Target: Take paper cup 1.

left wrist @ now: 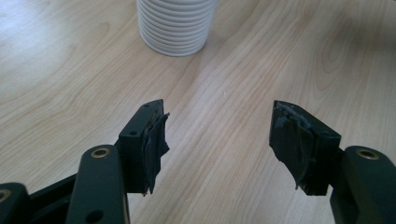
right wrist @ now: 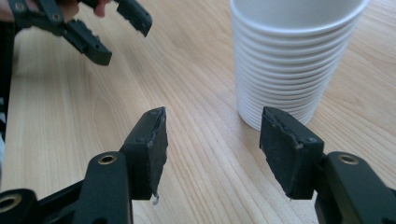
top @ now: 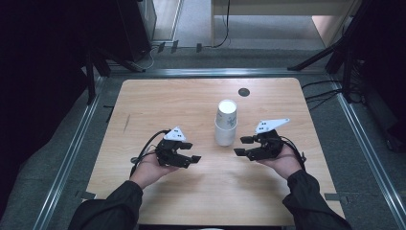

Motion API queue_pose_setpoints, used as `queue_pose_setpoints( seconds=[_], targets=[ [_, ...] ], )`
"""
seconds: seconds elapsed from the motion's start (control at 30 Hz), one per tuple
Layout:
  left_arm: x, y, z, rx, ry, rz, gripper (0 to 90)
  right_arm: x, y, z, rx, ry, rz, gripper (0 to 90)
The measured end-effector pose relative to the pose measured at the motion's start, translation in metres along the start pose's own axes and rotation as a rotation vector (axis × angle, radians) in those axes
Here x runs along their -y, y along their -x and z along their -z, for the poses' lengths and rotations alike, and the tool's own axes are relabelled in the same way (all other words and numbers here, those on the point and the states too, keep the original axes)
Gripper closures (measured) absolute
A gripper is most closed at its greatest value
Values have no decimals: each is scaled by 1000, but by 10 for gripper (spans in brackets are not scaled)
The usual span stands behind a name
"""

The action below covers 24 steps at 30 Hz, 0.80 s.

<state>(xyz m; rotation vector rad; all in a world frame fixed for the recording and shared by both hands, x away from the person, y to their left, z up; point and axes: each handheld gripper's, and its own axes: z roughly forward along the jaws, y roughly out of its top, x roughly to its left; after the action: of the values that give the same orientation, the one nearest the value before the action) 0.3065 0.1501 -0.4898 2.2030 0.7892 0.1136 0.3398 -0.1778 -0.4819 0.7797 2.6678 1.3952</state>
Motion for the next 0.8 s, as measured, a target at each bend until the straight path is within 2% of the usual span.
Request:
queue_pose_setpoints(
  seconds=[0.13,0.23,0.27,0.33,0.37,0.47,0.57,0.7,0.8],
  targets=[
    [-2,-1,-2,49,-34,23,328,-1,-3,-4,-1,-29,16,420],
    [-3,-3,0,123,-18,30,196,-1,-3,-5,-15,-34,25,420],
    [-4,-3,1,131,-12,32,181,-1,-3,-5,-16,-33,23,424],
    [-4,-3,2,123,-8,30,184,-2,-3,-4,-22,-35,21,428],
    [-4,-2,4,99,-5,16,200,-2,-3,-3,-26,-33,17,430],
    [-3,-3,5,79,-11,-1,234,-3,-2,0,-22,-28,18,432],
    [-4,-3,5,75,-28,3,233,-2,-1,3,-25,-13,17,436],
    [-4,-2,7,63,-30,-12,234,-3,1,7,-41,-26,6,443],
    [-3,-3,9,54,-21,-7,234,-3,1,8,-32,-23,25,439]
  ],
)
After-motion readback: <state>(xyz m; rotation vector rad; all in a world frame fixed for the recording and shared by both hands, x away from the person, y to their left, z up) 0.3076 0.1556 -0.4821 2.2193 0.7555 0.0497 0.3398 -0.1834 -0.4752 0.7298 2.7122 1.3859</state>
